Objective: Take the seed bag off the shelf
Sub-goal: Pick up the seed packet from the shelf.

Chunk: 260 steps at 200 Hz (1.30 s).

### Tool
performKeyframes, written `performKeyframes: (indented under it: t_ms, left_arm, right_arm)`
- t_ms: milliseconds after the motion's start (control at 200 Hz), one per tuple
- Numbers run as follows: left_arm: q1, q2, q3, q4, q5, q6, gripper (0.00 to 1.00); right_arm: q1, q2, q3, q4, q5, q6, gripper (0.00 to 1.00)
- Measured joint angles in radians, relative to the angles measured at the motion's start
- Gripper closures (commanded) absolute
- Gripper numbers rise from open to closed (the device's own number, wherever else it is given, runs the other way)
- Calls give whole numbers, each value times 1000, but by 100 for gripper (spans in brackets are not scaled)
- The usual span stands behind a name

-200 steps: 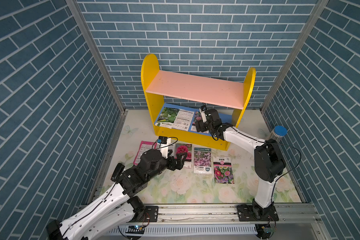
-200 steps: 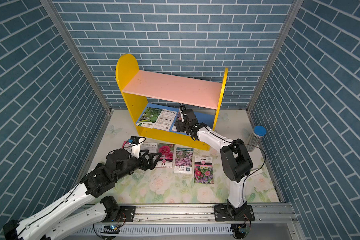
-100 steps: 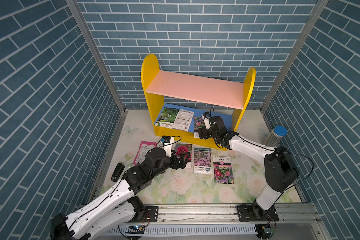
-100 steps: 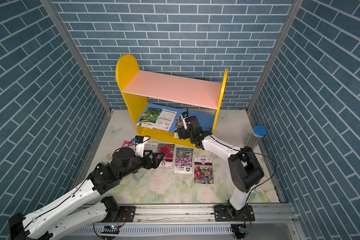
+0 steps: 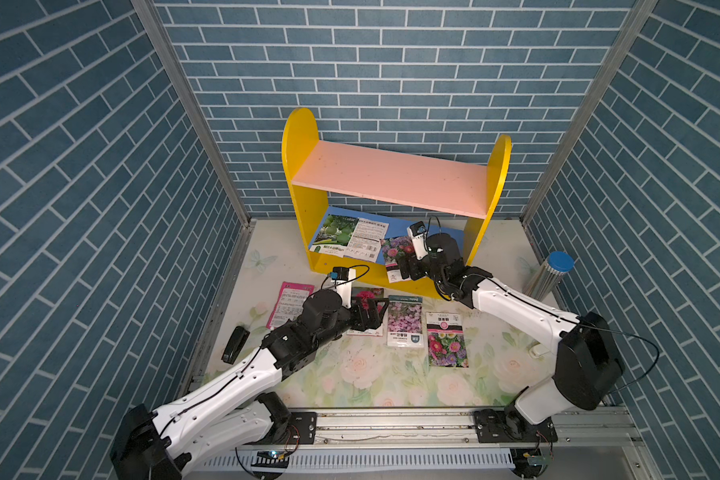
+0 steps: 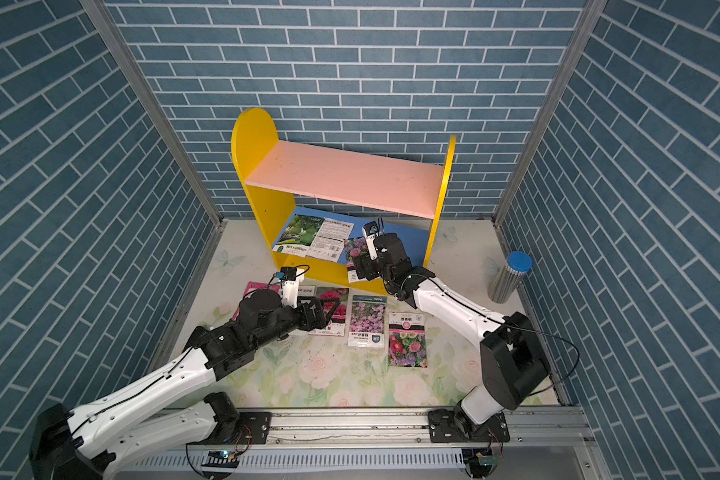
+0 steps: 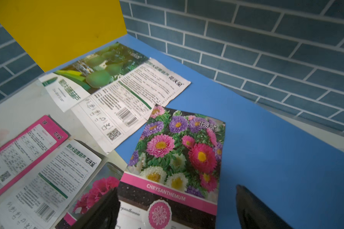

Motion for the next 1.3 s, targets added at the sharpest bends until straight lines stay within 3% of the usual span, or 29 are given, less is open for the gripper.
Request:
performKeyframes:
  t_ms: [190, 690, 925, 1300]
  left_arm:
    - [32, 109, -35, 153, 45, -78, 4]
    - [143, 425, 24, 434, 164, -195, 8]
    - [150, 567, 91, 526, 209, -223, 18]
    - [166, 697, 178, 589, 246, -245, 45]
  right_arm:
    - [0, -159, -40, -20, -50, 20, 0]
    - [1, -497, -248, -83, -314, 105, 0]
    - [3, -606, -294, -116, -329, 127, 0]
    - [3, -635, -320, -153, -323, 131, 1]
